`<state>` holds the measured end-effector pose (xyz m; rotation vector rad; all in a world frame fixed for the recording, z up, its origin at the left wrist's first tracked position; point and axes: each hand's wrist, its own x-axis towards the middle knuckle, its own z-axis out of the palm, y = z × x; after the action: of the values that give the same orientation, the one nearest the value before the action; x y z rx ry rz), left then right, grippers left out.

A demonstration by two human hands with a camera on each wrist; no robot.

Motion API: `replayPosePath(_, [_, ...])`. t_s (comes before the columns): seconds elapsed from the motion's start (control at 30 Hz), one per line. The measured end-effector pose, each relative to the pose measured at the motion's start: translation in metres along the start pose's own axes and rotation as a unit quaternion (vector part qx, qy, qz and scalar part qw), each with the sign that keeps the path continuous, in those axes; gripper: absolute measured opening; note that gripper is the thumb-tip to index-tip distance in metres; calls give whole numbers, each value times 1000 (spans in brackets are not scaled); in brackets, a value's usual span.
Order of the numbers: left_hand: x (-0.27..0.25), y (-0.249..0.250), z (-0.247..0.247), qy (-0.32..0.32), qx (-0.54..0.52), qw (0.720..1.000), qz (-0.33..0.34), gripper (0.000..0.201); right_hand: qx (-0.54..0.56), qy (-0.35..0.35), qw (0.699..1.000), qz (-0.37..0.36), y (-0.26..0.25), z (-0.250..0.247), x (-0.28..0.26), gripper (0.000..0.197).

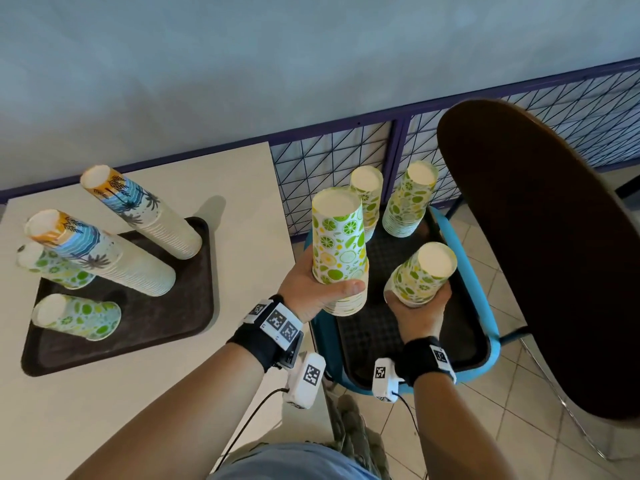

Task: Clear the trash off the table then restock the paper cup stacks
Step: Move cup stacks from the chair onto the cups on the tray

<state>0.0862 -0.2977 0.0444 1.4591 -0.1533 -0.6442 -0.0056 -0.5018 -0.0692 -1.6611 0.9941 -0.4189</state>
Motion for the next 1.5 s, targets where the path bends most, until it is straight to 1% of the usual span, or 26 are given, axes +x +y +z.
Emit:
replayPosePath(0.1, [-1, 2, -1, -1, -11, 1000, 3, 73, -43, -7, 999, 23, -1, 1, 6, 119])
replayPosePath(0.2, [-5, 1, -1, -6, -10, 1000, 3, 62, -81, -21, 996, 33, 2, 0, 13, 113])
replayPosePath(0.3, [-7, 0, -2, 3, -6, 1000, 4, 67, -78, -24, 996, 29, 0, -5, 17, 104])
replayPosePath(0.4, [-7, -3, -5, 15, -5, 1000, 0, 65, -70, -24, 997, 25, 0, -11, 16, 101])
replayPosePath(0.53, [-9, -11, -11, 47, -15, 999, -12, 86, -71, -27, 997, 32, 3, -16, 11, 102])
replayPosePath(0.6, [-11, -14, -13, 51, -14, 998, -15, 87, -82, -35, 996, 27, 2, -18, 11, 105])
replayPosePath(0.73, [-14, -17, -13, 54, -8, 998, -12, 87, -122, -69, 990, -6, -6, -17, 15, 114])
replayPosePath(0.77, [-14, -17, -12, 53, -7, 999, -10, 87, -135, -70, 988, -14, -7, -17, 15, 113])
replayPosePath(0.87, [-17, -17, -9, 56, -10, 998, -9, 88, -182, -79, 980, -29, -6, -18, 16, 98])
replayPosePath(1.0, [-19, -19, -9, 59, -6, 998, -13, 89, -165, -80, 983, -21, -2, -22, 17, 97])
replayPosePath(1.07, [-19, -18, -11, 60, -1, 998, -11, 89, -146, -84, 986, -5, -2, -22, 13, 97])
replayPosePath(1.17, [-21, -16, -15, 58, 3, 998, -4, 86, -125, -86, 988, -2, -4, -22, 9, 97])
replayPosePath(1.27, [-27, -12, -22, 54, 8, 999, 6, 83, -103, -92, 990, -12, -12, -20, 5, 95])
replayPosePath(1.37, [-39, -6, -36, 62, 0, 998, 18, 79, -69, -111, 991, -40, -25, -15, -4, 90])
replayPosePath(1.5, [-66, 2, -66, 109, -1, 993, 42, 68, -45, -155, 984, -70, -53, 0, -19, 92])
